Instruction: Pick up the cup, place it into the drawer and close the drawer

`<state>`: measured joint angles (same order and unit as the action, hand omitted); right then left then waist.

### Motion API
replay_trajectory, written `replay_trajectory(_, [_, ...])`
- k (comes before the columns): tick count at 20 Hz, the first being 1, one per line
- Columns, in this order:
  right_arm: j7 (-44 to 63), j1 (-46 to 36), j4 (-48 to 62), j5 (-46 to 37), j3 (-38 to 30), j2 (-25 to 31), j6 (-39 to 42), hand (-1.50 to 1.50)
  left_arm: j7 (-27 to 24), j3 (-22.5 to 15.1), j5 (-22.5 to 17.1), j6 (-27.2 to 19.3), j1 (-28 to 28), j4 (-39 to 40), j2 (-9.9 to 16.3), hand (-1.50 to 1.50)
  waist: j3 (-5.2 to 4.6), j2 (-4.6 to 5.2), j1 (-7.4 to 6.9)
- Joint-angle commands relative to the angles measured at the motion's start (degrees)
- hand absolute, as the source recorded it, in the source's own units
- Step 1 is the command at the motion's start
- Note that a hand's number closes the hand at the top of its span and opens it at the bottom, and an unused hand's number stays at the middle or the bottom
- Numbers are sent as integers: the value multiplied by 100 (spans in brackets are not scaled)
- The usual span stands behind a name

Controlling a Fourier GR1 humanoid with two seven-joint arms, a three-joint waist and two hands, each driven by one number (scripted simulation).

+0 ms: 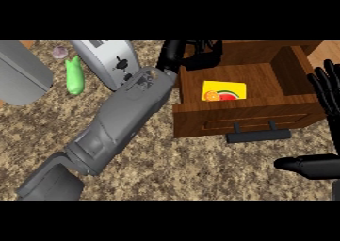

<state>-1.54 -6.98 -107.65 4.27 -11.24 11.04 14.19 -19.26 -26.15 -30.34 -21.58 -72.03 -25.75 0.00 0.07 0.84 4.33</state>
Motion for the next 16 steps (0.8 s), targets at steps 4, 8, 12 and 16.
replay_trajectory(4, [-77,23,-52,-186,139,-131,-114,-150,380,-906,-191,-262,66,8,0,-150,-1,-5,5])
replay_trajectory(8, [72,-87,2,21,-8,143,129,-150,506,-1300,-214,-538,18,91,0,-150,-1,24,118])
replay_trajectory(12, [-158,-57,42,131,117,-156,72,-150,113,-1301,-461,-853,97,-135,0,-150,-1,22,67])
replay_trajectory(16, [216,15,-163,1299,-238,156,736,-150,-279,-933,-610,-484,-139,-69,0,-150,-4,-10,-15])
